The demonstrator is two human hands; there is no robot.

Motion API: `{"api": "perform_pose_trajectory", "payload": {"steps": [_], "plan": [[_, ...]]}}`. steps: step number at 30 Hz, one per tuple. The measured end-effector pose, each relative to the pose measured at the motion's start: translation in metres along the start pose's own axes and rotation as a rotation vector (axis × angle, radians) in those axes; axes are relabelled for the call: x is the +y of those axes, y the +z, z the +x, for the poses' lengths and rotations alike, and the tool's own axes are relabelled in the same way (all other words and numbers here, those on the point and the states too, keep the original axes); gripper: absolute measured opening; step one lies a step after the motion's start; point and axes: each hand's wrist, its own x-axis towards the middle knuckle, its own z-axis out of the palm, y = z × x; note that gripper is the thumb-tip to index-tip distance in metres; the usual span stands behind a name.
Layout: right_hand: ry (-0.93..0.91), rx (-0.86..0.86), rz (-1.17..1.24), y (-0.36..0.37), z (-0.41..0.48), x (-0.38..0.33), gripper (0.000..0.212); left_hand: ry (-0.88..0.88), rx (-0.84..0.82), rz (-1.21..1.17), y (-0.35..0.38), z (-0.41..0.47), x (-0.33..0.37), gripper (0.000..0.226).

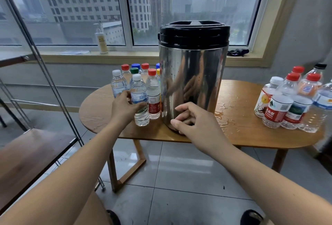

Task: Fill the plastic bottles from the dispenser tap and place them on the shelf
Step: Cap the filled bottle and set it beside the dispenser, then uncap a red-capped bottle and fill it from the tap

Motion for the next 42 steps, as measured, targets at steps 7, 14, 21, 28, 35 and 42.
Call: {"api": "perform_pose_trajectory", "payload": {"steps": [7,14,21,28,35,42], "plan": [[-0.011,0.011,-0.012,-0.017,-0.003,-0.002,0.03,0.025,0.039,-0.021,-0.004,-0.017,0.01,0.082],[-0.02,0.079,-0.072,-0.063,-0.011,0.014,0.029,0.014,-0.052,-0.14,0.0,-0.057,0.021,0.079],[0.058,0.186,-0.188,-0.12,-0.014,0.038,0.029,0.04,-0.263,-0.191,0.037,-0.099,0.037,0.06],[0.113,0.313,-0.354,-0.183,-0.004,0.061,0.033,0.047,-0.332,-0.26,0.075,-0.122,0.038,0.039],[0.238,0.55,-0.389,-0.248,0.028,0.101,0.043,-0.007,-0.379,-0.27,0.101,-0.143,0.02,0.029],[0.374,0.646,-0.458,-0.269,0.053,0.118,0.065,0.038,-0.45,-0.187,0.109,-0.159,0.009,0.027]]}}
